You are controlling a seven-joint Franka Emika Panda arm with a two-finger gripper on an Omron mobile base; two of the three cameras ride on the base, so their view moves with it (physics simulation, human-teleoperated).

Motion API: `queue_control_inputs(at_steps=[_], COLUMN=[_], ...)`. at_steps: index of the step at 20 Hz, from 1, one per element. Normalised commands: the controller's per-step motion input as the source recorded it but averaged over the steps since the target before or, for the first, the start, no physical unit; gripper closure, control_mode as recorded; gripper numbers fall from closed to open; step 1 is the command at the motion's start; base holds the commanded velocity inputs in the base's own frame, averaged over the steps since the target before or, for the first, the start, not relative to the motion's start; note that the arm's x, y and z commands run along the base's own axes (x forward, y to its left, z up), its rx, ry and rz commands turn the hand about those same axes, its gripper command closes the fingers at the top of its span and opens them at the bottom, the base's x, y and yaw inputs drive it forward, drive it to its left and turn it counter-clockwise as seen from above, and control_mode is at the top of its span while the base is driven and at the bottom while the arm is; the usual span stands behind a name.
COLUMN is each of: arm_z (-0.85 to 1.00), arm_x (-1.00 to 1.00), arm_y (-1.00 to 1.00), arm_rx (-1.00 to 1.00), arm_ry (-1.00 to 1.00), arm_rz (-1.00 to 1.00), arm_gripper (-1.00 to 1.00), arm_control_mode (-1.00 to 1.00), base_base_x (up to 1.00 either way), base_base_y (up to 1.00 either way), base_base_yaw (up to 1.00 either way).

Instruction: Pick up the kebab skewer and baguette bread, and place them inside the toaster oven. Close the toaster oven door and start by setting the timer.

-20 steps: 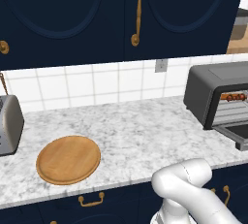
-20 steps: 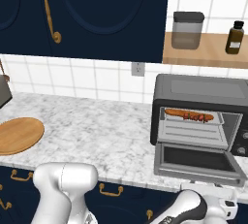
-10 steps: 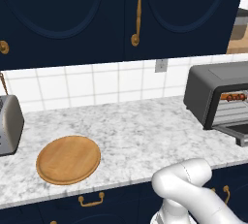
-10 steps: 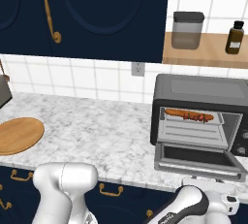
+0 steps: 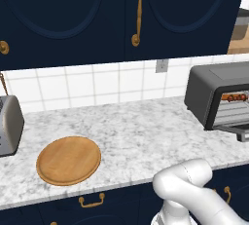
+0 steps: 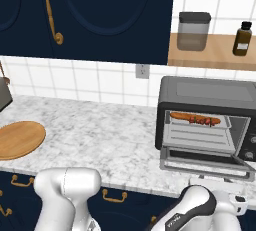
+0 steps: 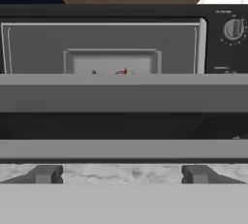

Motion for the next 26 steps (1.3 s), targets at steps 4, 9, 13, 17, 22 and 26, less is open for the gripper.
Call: queue_control_inputs(at_steps=[4,9,13,17,22,26], arm_z=[0.25,0.22,0.16,0.14,0.1,0.1], arm_x=[0.33,0.37,0.47,0.49,0.48,0.41], arm_y=[0.09,0.09,0.09,0.08,0.09,0.06], arm_rx=[0.0,0.0,0.0,0.0,0.0,0.0], arm_ry=[-0.03,-0.03,-0.01,-0.01,0.0,0.0], arm_rz=[0.0,0.0,0.0,0.0,0.0,0.0], arm_gripper=[-1.0,-1.0,-1.0,-1.0,-1.0,-1.0], arm_control_mode=[-1.0,-1.0,-1.0,-1.0,-1.0,-1.0], base_base_x=[0.0,0.0,0.0,0.0,0.0,0.0], base_base_y=[0.0,0.0,0.0,0.0,0.0,0.0], base_base_yaw=[0.0,0.0,0.0,0.0,0.0,0.0])
